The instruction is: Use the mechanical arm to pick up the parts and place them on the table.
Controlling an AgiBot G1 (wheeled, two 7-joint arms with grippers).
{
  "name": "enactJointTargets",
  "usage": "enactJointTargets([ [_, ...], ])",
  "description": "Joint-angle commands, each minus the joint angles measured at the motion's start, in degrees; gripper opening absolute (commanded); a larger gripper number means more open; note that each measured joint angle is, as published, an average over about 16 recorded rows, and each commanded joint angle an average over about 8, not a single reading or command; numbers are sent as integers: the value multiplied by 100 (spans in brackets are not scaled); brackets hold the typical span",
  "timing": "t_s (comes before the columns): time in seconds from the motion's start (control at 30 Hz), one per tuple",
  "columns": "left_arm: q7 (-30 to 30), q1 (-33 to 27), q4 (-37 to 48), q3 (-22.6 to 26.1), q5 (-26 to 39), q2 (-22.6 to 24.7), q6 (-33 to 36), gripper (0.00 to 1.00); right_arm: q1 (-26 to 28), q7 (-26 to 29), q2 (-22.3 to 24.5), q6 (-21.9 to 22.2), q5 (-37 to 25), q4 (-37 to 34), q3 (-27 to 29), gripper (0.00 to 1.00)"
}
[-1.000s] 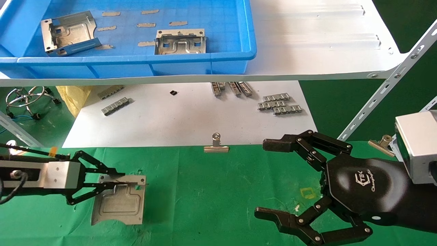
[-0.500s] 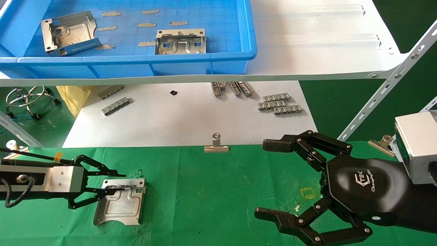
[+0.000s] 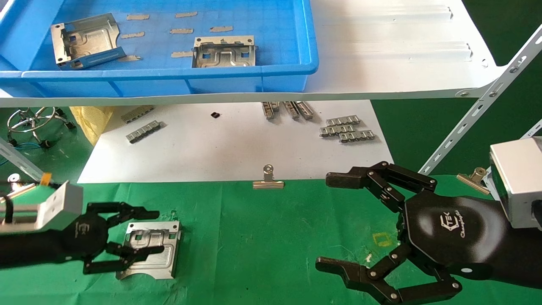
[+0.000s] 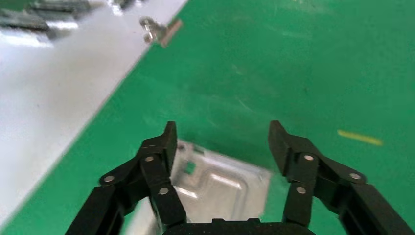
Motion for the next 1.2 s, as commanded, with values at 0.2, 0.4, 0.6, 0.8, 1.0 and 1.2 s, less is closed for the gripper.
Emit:
enactJointTargets([
  [0.2,-214,167,127,-25,-240,-8,29,100,-1,0,0,0,0,0,0,100],
  [0.4,-287,214,-52,-134,-226,-23,10,100,-1,0,0,0,1,-1,0,100],
  [0.6,-574,433,-518,-455,-308,-72,-42,100,-1,0,0,0,1,-1,0,100],
  [0.8,-892,676,-1034,-810,-398,-126,-100,100,-1,0,0,0,1,-1,0,100],
  [1.0,-1214,922,-1555,-1169,-490,-180,-158,100,0,0,0,0,1,-1,0,100],
  [1.2,-1535,1167,-2075,-1527,-581,-235,-217,100,0,0,0,0,1,-1,0,100],
])
